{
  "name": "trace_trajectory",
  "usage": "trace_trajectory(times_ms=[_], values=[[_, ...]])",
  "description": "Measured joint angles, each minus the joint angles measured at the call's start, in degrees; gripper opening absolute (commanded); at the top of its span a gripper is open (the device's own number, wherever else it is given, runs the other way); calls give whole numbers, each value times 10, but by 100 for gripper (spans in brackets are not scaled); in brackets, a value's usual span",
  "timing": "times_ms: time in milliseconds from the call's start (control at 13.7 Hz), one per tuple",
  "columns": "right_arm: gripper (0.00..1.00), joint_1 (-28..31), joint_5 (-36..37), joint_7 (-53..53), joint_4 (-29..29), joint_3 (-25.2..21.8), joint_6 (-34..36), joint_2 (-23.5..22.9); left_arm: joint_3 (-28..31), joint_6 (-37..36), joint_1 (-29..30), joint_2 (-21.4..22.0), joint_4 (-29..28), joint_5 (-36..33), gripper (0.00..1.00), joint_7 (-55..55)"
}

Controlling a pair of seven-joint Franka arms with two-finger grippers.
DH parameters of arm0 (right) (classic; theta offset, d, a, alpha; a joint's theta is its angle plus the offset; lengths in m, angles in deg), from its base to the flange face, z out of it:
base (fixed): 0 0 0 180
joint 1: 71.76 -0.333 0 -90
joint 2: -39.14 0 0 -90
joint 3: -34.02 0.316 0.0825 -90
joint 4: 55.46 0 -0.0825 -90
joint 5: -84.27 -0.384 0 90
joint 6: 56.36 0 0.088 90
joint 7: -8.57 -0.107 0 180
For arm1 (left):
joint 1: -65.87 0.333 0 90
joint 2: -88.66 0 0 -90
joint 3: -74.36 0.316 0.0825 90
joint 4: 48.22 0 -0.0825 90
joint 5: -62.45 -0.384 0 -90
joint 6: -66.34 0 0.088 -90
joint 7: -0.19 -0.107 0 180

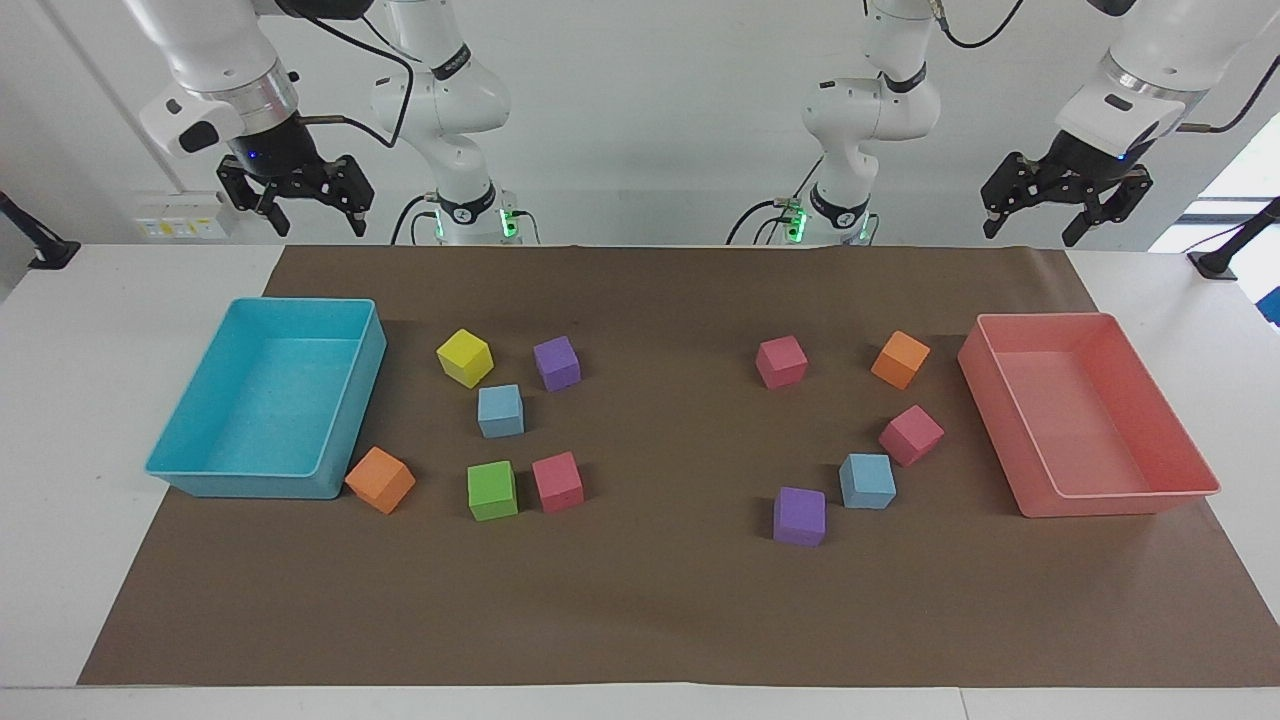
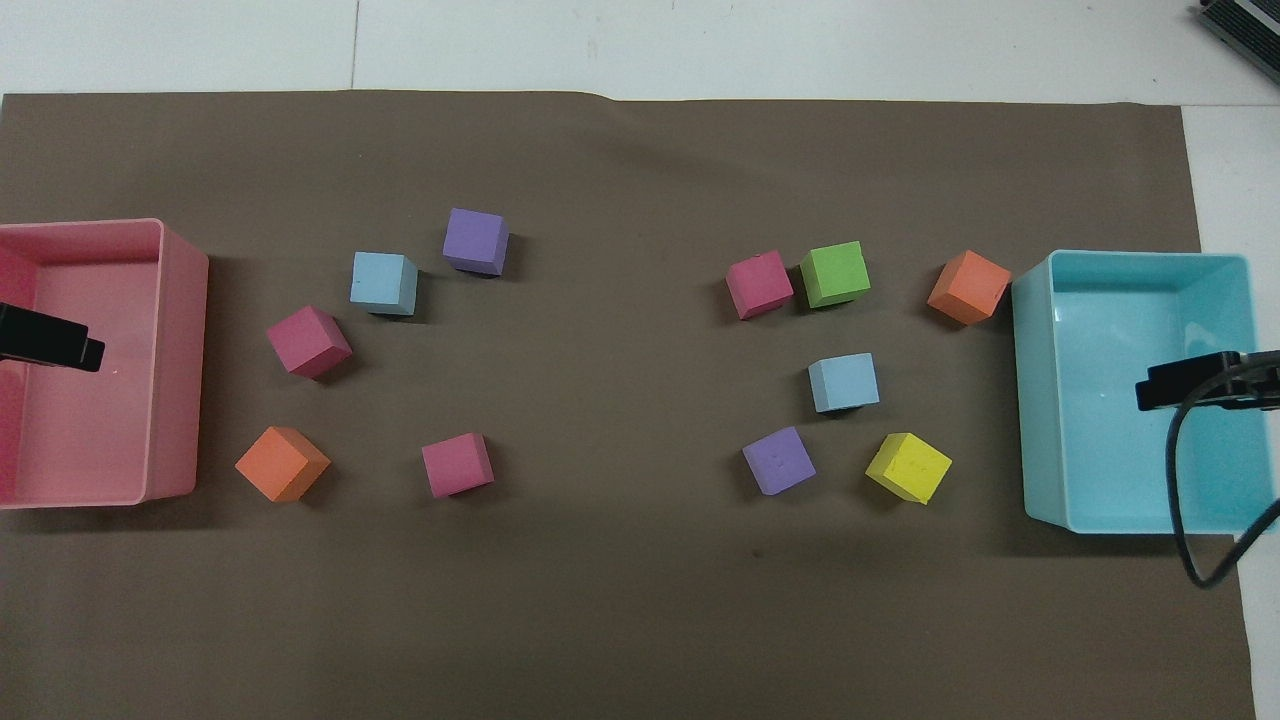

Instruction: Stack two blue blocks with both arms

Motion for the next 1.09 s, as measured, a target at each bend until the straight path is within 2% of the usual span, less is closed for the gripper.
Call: trace_trajectory(times_ms=[1092], values=[[100,-14,0,-9,2,1,-1,1,0,0,0,1,0,0,100,0]])
